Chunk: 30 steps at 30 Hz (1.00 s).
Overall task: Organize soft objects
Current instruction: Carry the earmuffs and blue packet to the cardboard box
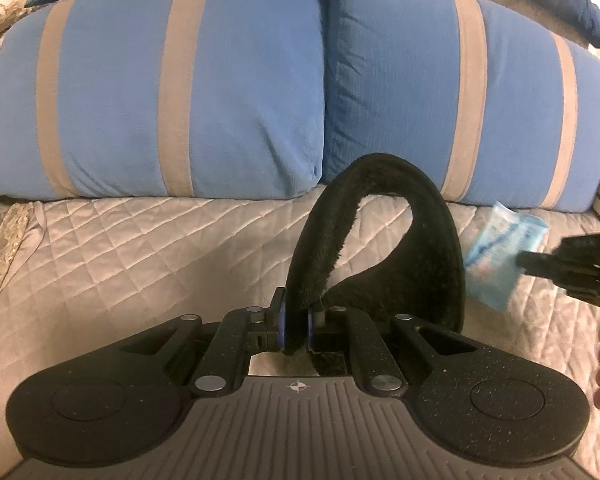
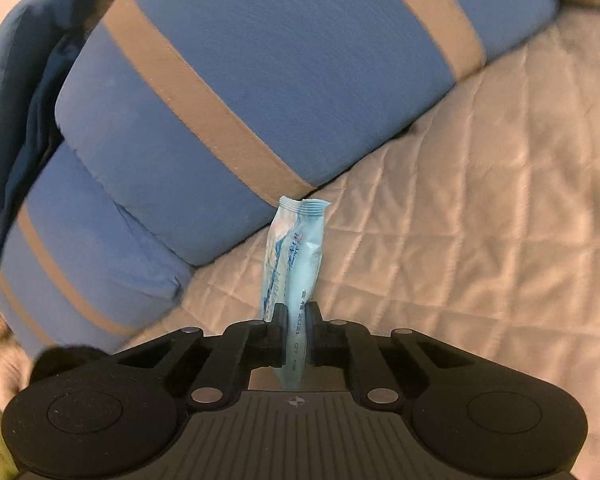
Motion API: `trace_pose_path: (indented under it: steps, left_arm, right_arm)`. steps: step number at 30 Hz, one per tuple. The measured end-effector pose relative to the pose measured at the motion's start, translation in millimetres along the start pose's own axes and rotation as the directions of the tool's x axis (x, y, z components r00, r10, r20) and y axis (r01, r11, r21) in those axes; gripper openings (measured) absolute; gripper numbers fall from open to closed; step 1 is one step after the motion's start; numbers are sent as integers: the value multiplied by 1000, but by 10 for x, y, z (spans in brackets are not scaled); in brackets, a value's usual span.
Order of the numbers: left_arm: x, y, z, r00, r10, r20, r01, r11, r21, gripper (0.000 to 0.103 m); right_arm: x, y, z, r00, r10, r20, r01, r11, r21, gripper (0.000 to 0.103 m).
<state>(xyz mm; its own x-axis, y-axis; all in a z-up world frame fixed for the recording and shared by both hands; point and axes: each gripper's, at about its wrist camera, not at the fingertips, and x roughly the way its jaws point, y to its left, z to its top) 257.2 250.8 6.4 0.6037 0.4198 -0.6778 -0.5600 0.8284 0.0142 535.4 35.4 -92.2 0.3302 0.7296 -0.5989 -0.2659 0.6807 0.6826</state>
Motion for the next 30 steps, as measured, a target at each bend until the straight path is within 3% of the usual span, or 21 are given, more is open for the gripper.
trace_pose_path:
  steps: [4, 8, 15, 23, 30]
  left_arm:
    - [-172, -87, -23, 1000, -16, 9, 16, 1000, -21, 10]
    - [-393, -209, -115, 999, -39, 18, 39, 999, -7, 10]
    - [-766, -341, -369, 998, -58, 8, 58, 998, -4, 10]
    - [-1101, -395, -682, 995, -104, -9, 104, 994, -23, 10]
    - [-1406, -443, -908, 992, -127, -4, 127, 992, 2, 10]
  right_arm:
    - [-359, 164, -57, 998, -68, -14, 65, 988, -143, 11]
    - [-757, 424, -105, 991, -132, 3, 126, 944, -304, 11]
    - [-1462, 742, -495, 975, -209, 74, 213, 791, -573, 11]
    - [-1967, 736, -914, 964, -251, 93, 251, 727, -639, 11]
    - [-2353, 667, -1179, 955, -281, 92, 271, 707, -653, 11]
